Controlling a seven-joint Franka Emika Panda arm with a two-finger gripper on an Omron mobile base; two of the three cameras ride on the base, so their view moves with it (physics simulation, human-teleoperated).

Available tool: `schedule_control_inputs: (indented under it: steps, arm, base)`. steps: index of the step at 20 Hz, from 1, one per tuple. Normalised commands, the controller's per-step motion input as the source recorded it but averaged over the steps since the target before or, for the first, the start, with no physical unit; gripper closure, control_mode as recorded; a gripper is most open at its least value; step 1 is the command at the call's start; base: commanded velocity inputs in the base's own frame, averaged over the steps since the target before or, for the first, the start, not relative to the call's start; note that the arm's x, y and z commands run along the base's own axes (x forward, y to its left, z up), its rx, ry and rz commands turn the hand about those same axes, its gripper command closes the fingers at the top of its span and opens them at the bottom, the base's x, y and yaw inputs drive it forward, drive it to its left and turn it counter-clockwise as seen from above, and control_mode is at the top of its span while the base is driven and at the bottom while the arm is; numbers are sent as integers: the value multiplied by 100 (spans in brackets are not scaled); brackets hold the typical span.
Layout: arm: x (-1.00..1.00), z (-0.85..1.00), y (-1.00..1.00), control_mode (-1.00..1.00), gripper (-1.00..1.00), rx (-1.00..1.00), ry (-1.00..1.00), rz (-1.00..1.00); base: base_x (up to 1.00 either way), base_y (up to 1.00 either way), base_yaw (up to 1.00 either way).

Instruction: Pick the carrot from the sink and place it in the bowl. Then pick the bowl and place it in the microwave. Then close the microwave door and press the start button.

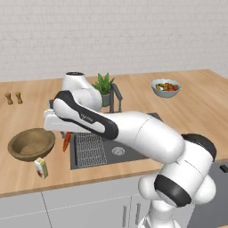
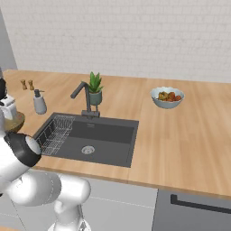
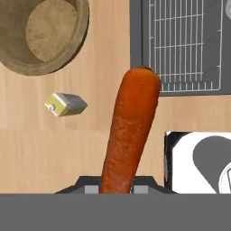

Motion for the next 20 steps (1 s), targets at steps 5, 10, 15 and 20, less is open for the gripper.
schedule_control_inputs:
  steps: [5, 10, 15, 20]
  arm:
    - [38, -19, 28, -100, 100, -4, 0, 0]
    - [48, -22, 39, -100, 100, 0, 0, 0]
    - [38, -18, 73, -100, 100, -4, 0, 0]
    - [29, -20, 45, -100, 100, -3, 0, 0]
  base:
    - [0, 0, 0]
    - [0, 0, 0]
    - [0, 0, 0]
    - [0, 0, 0]
